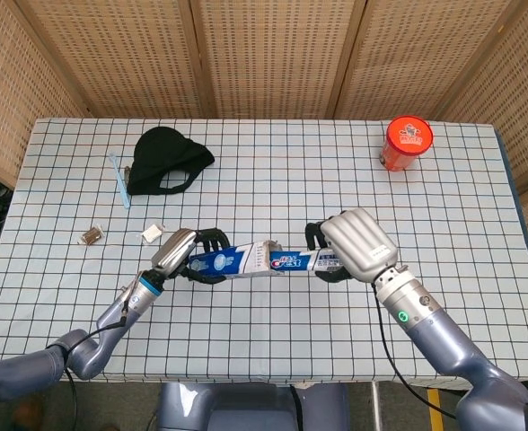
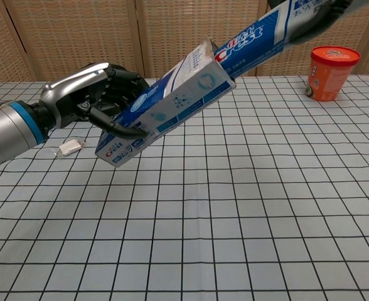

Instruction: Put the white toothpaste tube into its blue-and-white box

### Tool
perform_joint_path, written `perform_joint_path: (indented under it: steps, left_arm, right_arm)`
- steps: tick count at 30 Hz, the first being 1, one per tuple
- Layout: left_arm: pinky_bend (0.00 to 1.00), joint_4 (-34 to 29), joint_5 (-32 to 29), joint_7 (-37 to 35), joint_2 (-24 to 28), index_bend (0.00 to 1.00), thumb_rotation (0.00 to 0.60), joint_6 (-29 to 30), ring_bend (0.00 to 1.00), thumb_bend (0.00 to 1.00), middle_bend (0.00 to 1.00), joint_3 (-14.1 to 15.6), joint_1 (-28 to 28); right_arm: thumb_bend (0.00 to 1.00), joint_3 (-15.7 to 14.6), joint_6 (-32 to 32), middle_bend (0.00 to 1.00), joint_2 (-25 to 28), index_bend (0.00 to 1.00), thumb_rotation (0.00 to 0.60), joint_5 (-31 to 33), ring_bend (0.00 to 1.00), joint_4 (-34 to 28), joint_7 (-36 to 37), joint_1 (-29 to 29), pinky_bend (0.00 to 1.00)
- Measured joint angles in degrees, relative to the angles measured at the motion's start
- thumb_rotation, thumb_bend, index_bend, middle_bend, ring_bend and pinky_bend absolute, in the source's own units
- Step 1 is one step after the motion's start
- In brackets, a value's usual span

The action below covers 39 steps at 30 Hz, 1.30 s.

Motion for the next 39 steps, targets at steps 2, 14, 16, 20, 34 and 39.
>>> perform_joint_path:
  steps: [2,14,16,20,34,39]
  left_arm:
    - [0.52,-0.8,0.0,0.5,-0.1,0.56,0.600,0.0,0.49,0.17,0.45,0.0,-0.2]
    - [0.52,-3.9,-1.2,-0.3,-2.2,0.58,0.600,-0.2,0.49,0.17,0.45,-0.7,-0.5]
    - [0.52,-4.3,-1.7,-1.7,-2.6,0.59,0.600,-0.3,0.49,0.17,0.46,-1.0,-0.5]
    - [0.52,-4.6,-2.1,-4.4,-3.8,0.61,0.600,-0.1,0.49,0.17,0.47,-1.4,-0.5]
    - [0.52,-3.0,-2.0,-10.0,-6.3,0.61,0.600,1.5,0.49,0.17,0.47,-2.0,-0.2]
    - [0.52,-2.8,-1.3,-8.8,-4.9,0.61,0.600,1.8,0.49,0.17,0.47,-1.7,0.0]
  right_arm:
    - [0.63,-0.5,0.3,0.69,-0.7,0.68,0.600,1.2,0.62,-0.1,-2.2,1.0,0.60]
    - [0.51,-2.4,4.8,0.38,-3.8,0.35,0.600,7.4,0.44,-4.0,-13.3,7.0,0.58]
    - [0.25,-2.6,4.4,0.11,-3.6,0.09,0.600,8.7,0.20,-5.2,-13.7,7.8,0.42]
    - [0.01,-2.4,2.9,0.00,-2.5,0.00,0.600,8.9,0.02,-5.4,-13.7,8.9,0.18]
    - [0.00,0.5,18.2,0.00,1.2,0.00,0.600,-7.1,0.01,-5.4,-12.1,1.2,0.08]
    - [0.00,1.2,20.0,0.00,3.8,0.00,0.600,-6.0,0.01,-2.9,-7.3,-2.6,0.08]
